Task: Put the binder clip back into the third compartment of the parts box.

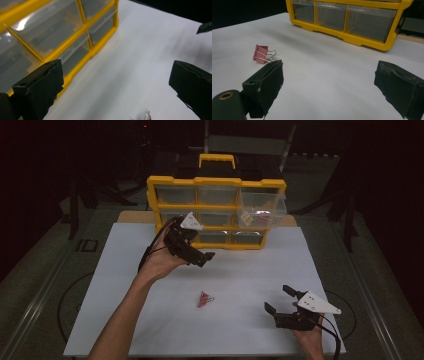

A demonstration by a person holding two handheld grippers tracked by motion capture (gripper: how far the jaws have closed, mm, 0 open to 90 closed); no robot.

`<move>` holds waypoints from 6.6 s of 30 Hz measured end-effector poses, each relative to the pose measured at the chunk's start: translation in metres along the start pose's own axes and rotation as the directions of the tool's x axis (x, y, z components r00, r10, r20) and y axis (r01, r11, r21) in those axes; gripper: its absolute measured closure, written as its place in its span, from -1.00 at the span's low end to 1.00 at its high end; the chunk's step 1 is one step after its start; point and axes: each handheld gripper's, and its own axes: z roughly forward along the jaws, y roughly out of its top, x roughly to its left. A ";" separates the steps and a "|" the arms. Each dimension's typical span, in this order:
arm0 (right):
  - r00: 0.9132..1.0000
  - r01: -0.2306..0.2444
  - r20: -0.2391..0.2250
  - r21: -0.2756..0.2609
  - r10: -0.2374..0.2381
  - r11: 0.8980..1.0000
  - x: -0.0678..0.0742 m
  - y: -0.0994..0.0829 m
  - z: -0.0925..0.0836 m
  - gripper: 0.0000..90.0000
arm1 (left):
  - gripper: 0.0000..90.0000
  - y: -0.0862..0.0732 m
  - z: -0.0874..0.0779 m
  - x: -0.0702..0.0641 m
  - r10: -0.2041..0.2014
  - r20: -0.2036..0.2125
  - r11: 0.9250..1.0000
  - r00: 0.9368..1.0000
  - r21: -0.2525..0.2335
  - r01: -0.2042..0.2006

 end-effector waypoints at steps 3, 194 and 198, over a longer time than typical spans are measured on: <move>1.000 0.001 0.000 0.002 -0.001 1.000 0.000 0.000 0.000 -0.81 | -0.99 -0.004 0.000 -0.003 0.001 -0.005 1.000 1.000 -0.003 -0.001; 1.000 0.003 -0.003 -0.005 -0.003 1.000 0.002 0.001 0.001 -0.81 | 0.56 0.167 0.006 0.023 -0.012 0.142 0.984 0.990 -0.175 0.037; 1.000 -0.004 0.001 -0.009 0.004 1.000 0.000 0.001 0.000 -0.82 | -0.54 0.159 0.012 0.026 -0.063 0.064 0.988 0.996 -0.140 0.071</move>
